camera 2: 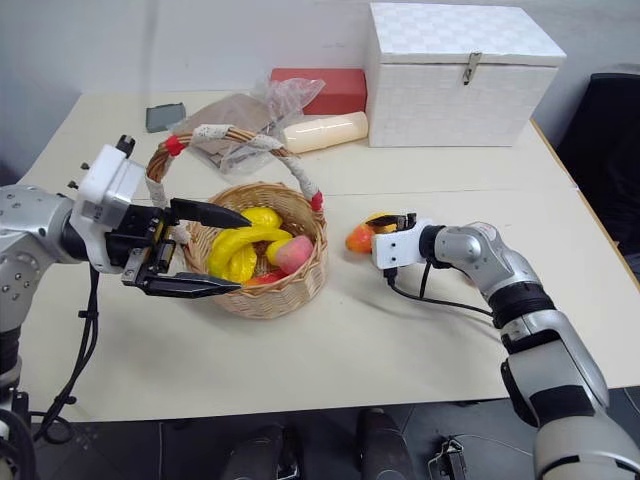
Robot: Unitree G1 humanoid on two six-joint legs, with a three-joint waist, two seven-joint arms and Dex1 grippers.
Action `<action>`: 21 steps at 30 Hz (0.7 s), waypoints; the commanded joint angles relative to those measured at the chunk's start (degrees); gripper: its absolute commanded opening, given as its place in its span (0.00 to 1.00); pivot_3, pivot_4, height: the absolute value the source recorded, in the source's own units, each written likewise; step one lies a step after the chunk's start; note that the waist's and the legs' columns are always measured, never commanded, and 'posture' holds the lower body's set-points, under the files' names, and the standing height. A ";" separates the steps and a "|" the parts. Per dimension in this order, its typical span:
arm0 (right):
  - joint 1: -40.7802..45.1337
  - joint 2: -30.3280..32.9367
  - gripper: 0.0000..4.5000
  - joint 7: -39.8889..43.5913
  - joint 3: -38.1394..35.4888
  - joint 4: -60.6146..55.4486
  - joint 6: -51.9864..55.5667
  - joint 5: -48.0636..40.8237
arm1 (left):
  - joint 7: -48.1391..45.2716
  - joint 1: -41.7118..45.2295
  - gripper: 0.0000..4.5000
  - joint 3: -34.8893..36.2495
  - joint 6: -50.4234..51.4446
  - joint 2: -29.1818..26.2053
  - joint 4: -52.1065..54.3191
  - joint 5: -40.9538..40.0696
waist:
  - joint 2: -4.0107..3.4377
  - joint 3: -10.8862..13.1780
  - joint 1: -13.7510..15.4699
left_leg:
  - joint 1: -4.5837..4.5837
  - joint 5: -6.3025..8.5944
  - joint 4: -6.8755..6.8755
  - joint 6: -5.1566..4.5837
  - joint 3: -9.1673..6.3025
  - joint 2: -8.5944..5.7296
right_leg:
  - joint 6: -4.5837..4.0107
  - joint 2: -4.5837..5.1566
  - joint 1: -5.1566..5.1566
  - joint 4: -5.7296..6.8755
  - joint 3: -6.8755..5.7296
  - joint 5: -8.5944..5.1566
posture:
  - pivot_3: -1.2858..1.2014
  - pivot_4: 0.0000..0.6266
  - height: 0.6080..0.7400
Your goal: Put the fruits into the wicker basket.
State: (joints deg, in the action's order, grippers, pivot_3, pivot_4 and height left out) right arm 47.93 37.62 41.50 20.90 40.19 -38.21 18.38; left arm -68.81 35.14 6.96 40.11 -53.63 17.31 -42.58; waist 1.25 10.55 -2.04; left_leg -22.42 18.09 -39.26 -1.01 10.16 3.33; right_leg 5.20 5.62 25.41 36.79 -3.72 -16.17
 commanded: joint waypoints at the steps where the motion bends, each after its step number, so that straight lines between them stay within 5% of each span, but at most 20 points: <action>1: -7.20 3.95 0.51 8.00 -4.96 -13.94 6.85 -11.19 | 1.16 -0.54 1.00 3.12 -0.05 -0.83 -0.54 -0.50 | 0.00 0.00 0.37 | -0.01 0.00 0.00 0.00 -0.01 0.00 | 0.00 0.00 0.00 -0.01 -0.01 0.00 | 0.52 0.24 1.00; 6: -21.69 11.80 0.51 18.41 -12.38 -48.26 35.84 -38.57 | 0.48 -3.48 1.00 6.27 0.23 -3.33 -2.21 -0.39 | -0.02 0.01 0.40 | -0.03 0.00 -0.03 0.00 -0.05 0.04 | 0.00 -0.01 -0.01 0.01 -0.01 0.00 | 0.52 0.24 1.00; 10: -20.72 11.06 0.51 13.19 -14.91 -65.25 54.92 -53.49 | -0.56 -5.78 1.00 8.63 0.35 -6.10 -3.52 -0.30 | -0.02 0.02 -0.24 | 0.12 0.02 -0.05 0.09 -0.02 0.18 | -0.15 -0.10 -0.02 -0.04 0.02 -0.08 | 0.52 0.24 1.00; 15: -8.78 -0.20 0.51 5.25 -10.18 -65.91 65.33 -53.45 | -0.63 -7.29 1.00 10.97 1.55 -8.63 -3.59 -1.24 | 0.00 0.00 -0.05 | 0.25 0.02 -0.04 0.34 -0.06 0.29 | -0.56 -0.14 0.03 0.25 -0.11 -0.30 | 0.52 0.24 1.00; 21: -1.21 -11.30 0.51 4.55 -3.83 -57.64 65.48 -46.86 | -1.03 -8.68 1.00 13.77 1.73 -10.09 -4.39 -1.60 | 0.01 -0.01 0.42 | 0.04 0.08 -0.01 0.36 -0.06 0.32 | -0.66 -0.16 0.15 0.22 -0.34 -0.36 | 0.52 0.24 1.00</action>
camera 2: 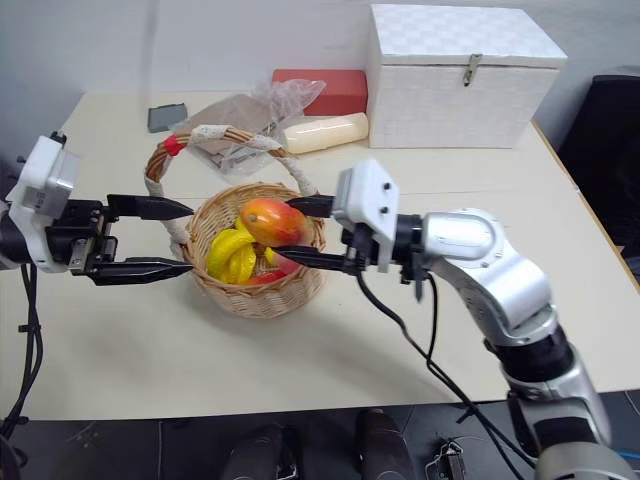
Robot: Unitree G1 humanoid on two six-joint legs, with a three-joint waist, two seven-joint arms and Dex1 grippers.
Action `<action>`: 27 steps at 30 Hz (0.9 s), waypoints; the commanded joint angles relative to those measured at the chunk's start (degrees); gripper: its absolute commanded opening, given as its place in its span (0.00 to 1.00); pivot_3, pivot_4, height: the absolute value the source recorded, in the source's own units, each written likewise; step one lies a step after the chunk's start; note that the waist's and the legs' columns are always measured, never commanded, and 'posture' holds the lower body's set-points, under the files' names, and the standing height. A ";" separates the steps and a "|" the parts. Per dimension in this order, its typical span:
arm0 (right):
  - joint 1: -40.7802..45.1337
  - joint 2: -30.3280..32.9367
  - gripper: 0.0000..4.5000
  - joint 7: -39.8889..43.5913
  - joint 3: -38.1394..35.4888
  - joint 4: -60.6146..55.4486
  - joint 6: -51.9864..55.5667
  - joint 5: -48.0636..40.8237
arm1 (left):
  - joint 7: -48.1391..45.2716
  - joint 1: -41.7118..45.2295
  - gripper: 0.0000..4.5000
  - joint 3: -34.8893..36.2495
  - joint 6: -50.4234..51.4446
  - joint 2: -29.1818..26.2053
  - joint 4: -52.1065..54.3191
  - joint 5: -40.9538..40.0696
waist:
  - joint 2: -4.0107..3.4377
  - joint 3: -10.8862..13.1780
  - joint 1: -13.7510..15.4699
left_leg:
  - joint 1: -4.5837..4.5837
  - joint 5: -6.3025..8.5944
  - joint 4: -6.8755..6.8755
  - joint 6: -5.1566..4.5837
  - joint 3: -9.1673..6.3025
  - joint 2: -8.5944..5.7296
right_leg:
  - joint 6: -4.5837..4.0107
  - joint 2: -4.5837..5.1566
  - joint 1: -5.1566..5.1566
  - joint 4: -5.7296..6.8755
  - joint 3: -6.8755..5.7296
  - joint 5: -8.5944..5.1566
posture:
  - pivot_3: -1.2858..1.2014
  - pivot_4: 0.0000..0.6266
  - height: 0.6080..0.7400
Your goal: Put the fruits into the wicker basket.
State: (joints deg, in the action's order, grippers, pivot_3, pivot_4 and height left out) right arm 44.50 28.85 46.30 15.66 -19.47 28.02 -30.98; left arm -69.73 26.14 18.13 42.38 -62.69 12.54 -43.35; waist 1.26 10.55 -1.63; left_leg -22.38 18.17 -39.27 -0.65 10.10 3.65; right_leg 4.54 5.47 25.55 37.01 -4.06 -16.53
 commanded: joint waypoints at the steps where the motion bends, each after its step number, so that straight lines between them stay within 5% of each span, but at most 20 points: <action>1: 2.89 -3.59 0.51 0.15 2.70 3.96 -2.34 4.80 | 0.29 0.22 1.00 2.71 -0.49 -0.63 0.83 -1.10 | 0.00 0.00 0.03 | -0.02 0.00 0.00 -0.01 -0.01 0.00 | 0.01 0.00 0.00 0.02 -0.02 0.00 | 0.52 0.24 1.00; 4: 4.78 -6.60 0.51 -0.15 5.23 10.95 -5.37 10.63 | 1.11 -0.53 1.00 2.80 -0.14 0.39 2.76 -1.92 | 0.03 -0.02 -0.04 | -0.03 0.01 0.00 -0.02 -0.02 -0.02 | 0.02 0.01 -0.01 0.01 -0.04 0.01 | 0.52 0.24 1.00; 11: 3.28 -7.06 0.99 4.24 0.67 7.99 -0.01 5.41 | 0.02 2.19 1.00 -0.42 -1.46 1.70 1.87 -1.82 | 0.03 -0.02 0.04 | -0.03 0.01 0.01 -0.02 -0.03 0.01 | 0.03 -0.03 -0.02 0.11 -0.05 0.01 | 0.52 0.24 1.00; 15: -0.16 -3.75 0.99 3.54 -8.00 -1.78 9.80 -5.51 | -0.71 6.38 1.00 -4.91 -1.72 4.88 2.05 -2.29 | 0.04 -0.02 0.26 | -0.06 0.01 0.00 -0.02 -0.07 0.01 | 0.04 -0.03 -0.04 0.10 -0.08 0.02 | 0.52 0.24 1.00; 23: -18.73 16.65 0.99 -5.01 -40.74 -16.94 31.64 -29.83 | -4.68 14.36 1.00 -14.17 -3.14 12.22 2.17 -1.68 | 0.08 -0.04 1.54 | -0.05 0.03 0.02 -0.05 -0.08 -0.06 | 0.10 -0.03 -0.09 -0.15 -0.08 0.05 | 0.52 0.24 1.00; 27: -44.94 23.63 0.99 2.17 -68.23 -21.87 37.45 -30.21 | -6.44 17.65 1.00 -17.22 -4.31 15.26 -0.13 -0.64 | 0.08 -0.05 2.48 | -0.03 0.03 0.10 -0.03 -0.22 -0.22 | 0.06 -0.14 -0.19 -0.40 -0.17 0.03 | 0.52 0.24 1.00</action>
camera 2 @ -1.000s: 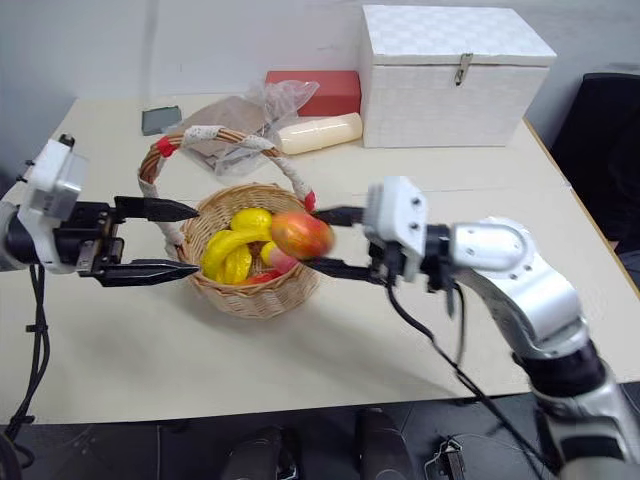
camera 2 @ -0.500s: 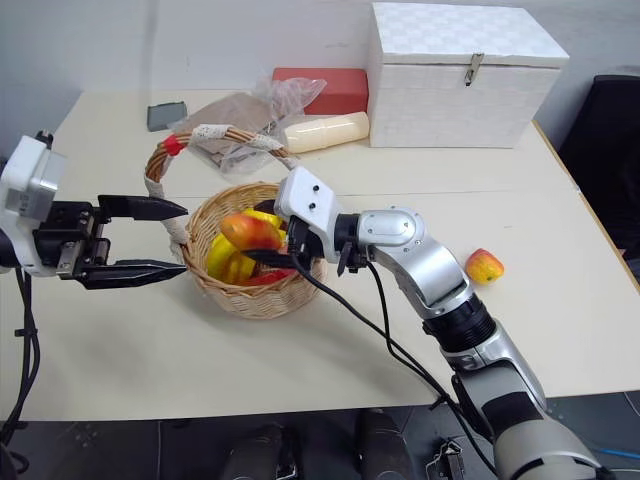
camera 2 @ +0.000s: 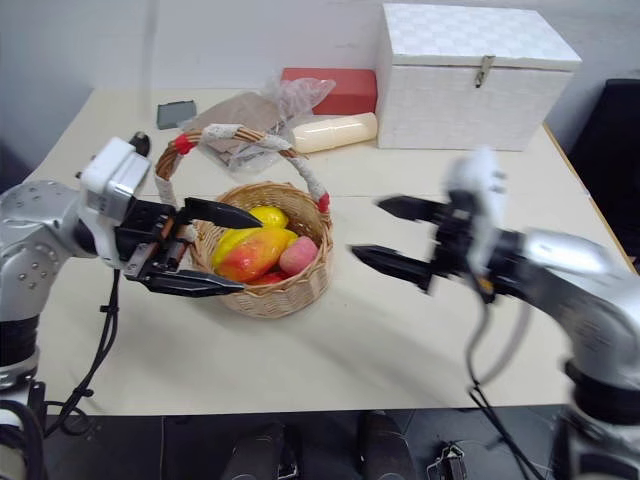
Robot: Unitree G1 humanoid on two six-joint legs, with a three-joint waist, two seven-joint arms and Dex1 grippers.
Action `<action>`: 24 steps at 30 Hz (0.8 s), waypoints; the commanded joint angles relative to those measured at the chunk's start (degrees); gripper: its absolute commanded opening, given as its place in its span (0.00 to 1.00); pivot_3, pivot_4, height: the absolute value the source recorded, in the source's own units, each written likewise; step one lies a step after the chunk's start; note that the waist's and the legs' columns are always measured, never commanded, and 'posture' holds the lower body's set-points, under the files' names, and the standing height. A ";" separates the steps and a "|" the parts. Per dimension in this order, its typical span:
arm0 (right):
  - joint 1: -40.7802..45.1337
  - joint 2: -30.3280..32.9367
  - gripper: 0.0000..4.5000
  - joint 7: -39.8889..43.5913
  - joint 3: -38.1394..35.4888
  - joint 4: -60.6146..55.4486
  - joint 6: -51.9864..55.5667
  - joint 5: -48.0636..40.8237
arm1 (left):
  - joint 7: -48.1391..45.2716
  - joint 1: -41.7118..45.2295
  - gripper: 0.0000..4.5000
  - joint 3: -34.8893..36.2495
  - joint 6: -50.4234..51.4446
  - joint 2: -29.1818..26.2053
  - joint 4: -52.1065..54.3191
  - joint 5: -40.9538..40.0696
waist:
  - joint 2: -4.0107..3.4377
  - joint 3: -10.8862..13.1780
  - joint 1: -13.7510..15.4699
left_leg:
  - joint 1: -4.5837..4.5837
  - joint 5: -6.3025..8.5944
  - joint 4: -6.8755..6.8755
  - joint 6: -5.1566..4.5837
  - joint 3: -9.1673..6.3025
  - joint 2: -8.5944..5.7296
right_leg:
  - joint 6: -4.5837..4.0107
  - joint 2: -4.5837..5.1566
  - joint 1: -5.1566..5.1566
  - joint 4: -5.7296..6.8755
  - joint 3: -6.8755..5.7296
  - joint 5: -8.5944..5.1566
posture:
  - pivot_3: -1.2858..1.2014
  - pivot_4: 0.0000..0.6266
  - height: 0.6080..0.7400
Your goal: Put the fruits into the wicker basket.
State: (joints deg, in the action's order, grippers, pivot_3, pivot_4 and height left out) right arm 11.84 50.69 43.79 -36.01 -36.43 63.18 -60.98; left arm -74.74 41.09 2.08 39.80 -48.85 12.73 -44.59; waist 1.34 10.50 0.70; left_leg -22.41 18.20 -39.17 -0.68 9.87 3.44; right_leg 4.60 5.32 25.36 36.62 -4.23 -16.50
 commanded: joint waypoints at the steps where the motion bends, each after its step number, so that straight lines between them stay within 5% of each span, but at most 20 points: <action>1: -17.46 1.16 0.99 5.90 -20.12 -4.99 1.43 1.66 | -1.78 3.02 1.00 -1.72 -2.10 1.92 -0.64 0.98 | 0.01 -0.01 0.48 | 0.02 0.00 -0.01 0.00 0.02 0.00 | 0.01 0.00 0.00 -0.03 0.01 0.01 | 0.52 0.24 1.00; 5: -31.44 -1.41 0.99 7.27 -24.11 -1.16 -7.37 12.34 | -3.07 4.38 1.00 -3.47 -3.29 3.46 -2.10 2.33 | 0.02 -0.01 -0.29 | 0.47 0.01 -0.01 -0.04 0.02 -0.04 | 0.14 -0.10 -0.60 -0.22 0.11 0.11 | 0.52 0.24 1.00; 8: -30.73 -2.85 0.99 1.20 -17.42 4.20 -12.65 19.68 | -3.42 5.78 1.00 -4.02 -3.63 4.57 -3.74 3.20 | 0.10 -0.06 -1.13 | 0.85 0.16 0.05 -0.32 0.01 0.14 | 0.19 -0.12 -1.11 -0.66 0.17 0.21 | 0.52 0.24 1.00; 17: -9.90 -11.84 0.99 -17.76 4.75 19.92 -17.31 31.12 | -0.46 6.73 1.00 -3.97 -3.73 7.66 -2.68 4.48 | 0.02 -0.03 -2.12 | 0.80 0.06 0.13 -0.09 0.06 0.17 | 0.20 -0.04 -0.94 -0.48 0.42 0.22 | 0.52 0.24 1.00; 24: 2.74 -18.53 0.99 -23.28 10.43 34.26 -22.02 34.78 | -0.91 6.22 1.00 -3.52 -3.94 5.65 -2.60 5.50 | -0.11 0.05 -2.23 | 0.73 0.05 0.10 -0.07 0.20 0.15 | 0.26 -0.18 -0.82 -0.51 0.41 0.25 | 0.52 0.24 1.00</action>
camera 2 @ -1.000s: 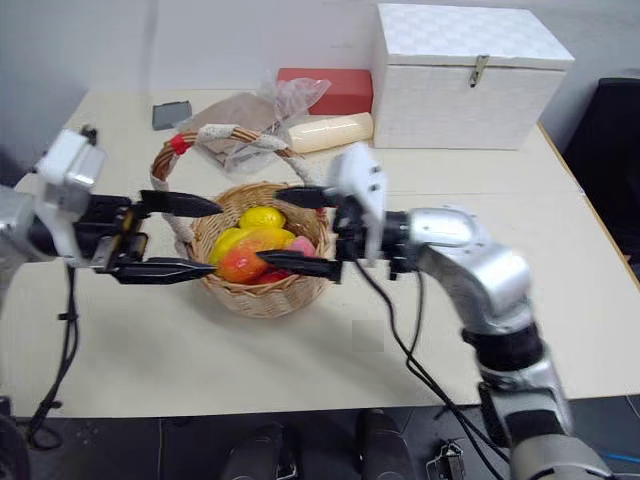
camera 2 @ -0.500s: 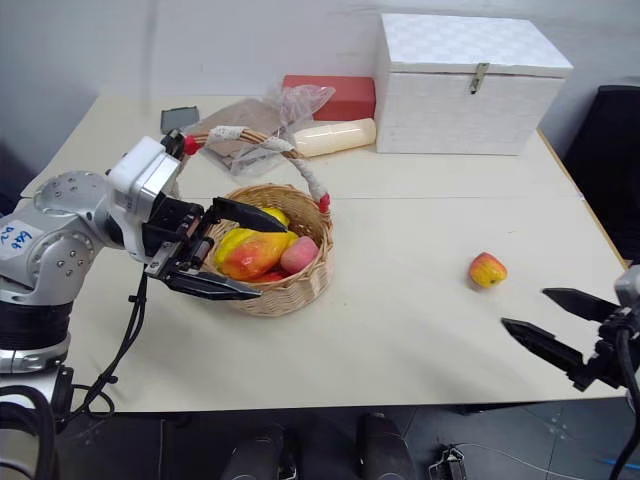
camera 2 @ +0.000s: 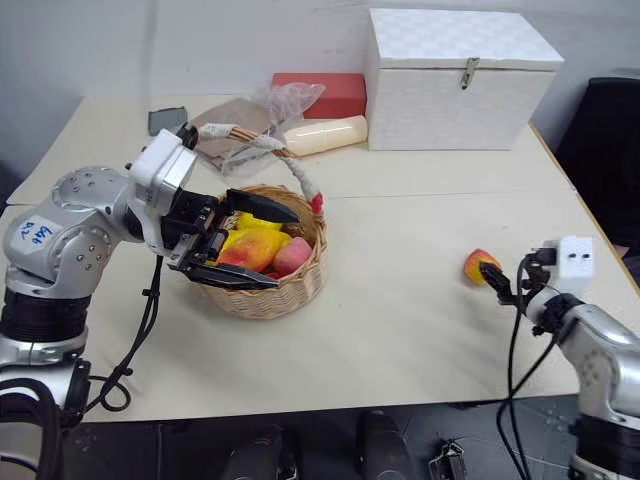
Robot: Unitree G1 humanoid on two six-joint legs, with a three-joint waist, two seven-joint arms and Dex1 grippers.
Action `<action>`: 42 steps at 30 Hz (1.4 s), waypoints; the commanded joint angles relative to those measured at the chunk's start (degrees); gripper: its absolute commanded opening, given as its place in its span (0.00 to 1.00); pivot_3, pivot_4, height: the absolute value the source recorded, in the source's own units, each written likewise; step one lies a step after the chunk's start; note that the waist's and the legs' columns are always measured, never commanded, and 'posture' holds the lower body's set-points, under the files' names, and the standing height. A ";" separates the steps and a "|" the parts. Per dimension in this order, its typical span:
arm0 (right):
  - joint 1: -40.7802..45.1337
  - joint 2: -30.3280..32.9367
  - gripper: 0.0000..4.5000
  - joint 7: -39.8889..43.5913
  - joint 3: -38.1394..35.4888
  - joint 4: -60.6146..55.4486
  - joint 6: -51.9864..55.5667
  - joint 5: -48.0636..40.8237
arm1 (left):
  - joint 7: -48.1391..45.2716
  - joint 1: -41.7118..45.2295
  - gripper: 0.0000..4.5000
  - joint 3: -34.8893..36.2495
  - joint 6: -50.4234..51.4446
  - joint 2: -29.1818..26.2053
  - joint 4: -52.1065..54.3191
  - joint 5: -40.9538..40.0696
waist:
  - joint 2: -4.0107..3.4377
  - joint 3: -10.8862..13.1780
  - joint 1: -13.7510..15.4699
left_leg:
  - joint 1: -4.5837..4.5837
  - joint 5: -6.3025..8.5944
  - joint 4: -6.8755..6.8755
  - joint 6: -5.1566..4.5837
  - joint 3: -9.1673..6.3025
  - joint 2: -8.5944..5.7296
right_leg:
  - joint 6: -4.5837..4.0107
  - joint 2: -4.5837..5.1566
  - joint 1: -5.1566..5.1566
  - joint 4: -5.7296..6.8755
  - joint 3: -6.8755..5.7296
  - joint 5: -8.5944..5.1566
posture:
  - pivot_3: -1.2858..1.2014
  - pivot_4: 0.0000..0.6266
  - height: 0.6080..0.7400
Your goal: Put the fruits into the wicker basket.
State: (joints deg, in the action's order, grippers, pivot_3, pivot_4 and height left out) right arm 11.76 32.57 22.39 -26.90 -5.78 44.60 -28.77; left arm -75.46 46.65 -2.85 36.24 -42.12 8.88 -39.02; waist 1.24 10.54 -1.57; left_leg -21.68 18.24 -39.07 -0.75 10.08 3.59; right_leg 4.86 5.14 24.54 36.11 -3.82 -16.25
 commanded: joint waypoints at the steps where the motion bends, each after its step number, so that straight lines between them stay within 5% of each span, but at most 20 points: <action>1: 3.92 -0.98 0.99 -2.68 1.79 5.36 -3.92 3.11 | -0.14 0.78 1.00 1.57 -0.15 -1.18 1.35 -0.29 | -0.01 0.00 0.00 | 0.00 0.00 0.00 0.01 -0.01 0.02 | 0.00 -0.01 0.00 0.00 -0.01 0.00 | 0.52 0.24 1.00; 6: 6.18 -2.42 0.99 -3.89 2.66 10.70 -6.07 4.57 | 0.52 1.08 1.00 2.01 0.84 -1.56 2.15 -1.04 | -0.01 0.00 0.06 | -0.01 0.00 0.01 0.00 0.00 0.05 | 0.01 0.00 0.00 -0.01 0.03 0.01 | 0.52 0.24 1.00; 15: -2.78 -0.33 0.48 10.58 1.10 -10.29 -4.56 -9.40 | 4.10 -2.53 1.00 7.89 7.11 -4.65 6.95 -6.25 | -0.05 0.03 -0.12 | 0.02 0.03 0.04 0.08 0.04 0.13 | 0.02 -0.13 0.01 -0.01 0.15 0.01 | 0.52 0.24 1.00; 19: -6.66 5.86 0.48 18.87 5.09 -23.97 1.64 -19.36 | 6.94 -7.86 1.00 13.51 10.81 -8.15 10.92 -9.62 | -0.05 0.03 -0.14 | 0.07 0.06 0.06 0.12 0.01 0.22 | 0.01 -0.18 0.01 -0.02 0.24 0.01 | 0.52 0.24 1.00; 24: 3.28 6.93 0.48 20.03 15.68 -28.61 3.73 -21.66 | 9.32 -15.80 1.00 20.59 12.24 -13.51 13.45 -10.03 | -0.01 0.02 -0.39 | 0.23 0.10 0.05 0.17 -0.01 0.24 | -0.02 -0.27 -0.03 -0.01 0.37 0.01 | 0.52 0.24 1.00; 30: 25.74 -6.71 0.48 11.22 29.87 -17.03 5.40 -15.41 | 10.73 -22.02 1.00 28.01 11.94 -18.43 12.40 -9.39 | -0.01 0.02 -0.28 | 0.19 0.17 0.09 0.29 -0.03 0.29 | -0.27 -0.25 0.17 0.11 0.38 -0.11 | 0.52 0.24 1.00; 38: 37.74 -20.94 0.48 3.91 37.37 -5.05 10.60 -9.94 | 11.99 -25.29 1.00 31.84 11.39 -20.27 13.41 -10.32 | 0.08 -0.03 -0.21 | -0.73 0.15 -0.06 0.28 -0.05 0.21 | -0.58 0.05 1.15 0.88 0.18 -0.30 | 0.52 0.24 1.00; 42: 39.35 -24.68 0.78 1.69 36.23 -3.32 12.58 -9.65 | 12.88 -25.75 1.00 31.40 10.92 -19.56 14.20 -10.59 | 0.08 -0.03 -0.40 | -0.73 0.16 -0.06 0.27 -0.03 0.20 | -0.57 0.04 1.15 0.85 0.04 -0.30 | 0.52 0.24 1.00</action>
State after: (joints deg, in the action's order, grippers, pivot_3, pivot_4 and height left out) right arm 50.21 8.53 24.69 10.86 -8.09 56.60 -37.75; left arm -63.12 21.04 26.98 48.00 -61.49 21.89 -48.78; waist 1.32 10.51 -1.98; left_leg -22.40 18.40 -39.14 -0.48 10.04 3.79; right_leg 4.29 5.18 25.69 36.96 -3.78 -16.55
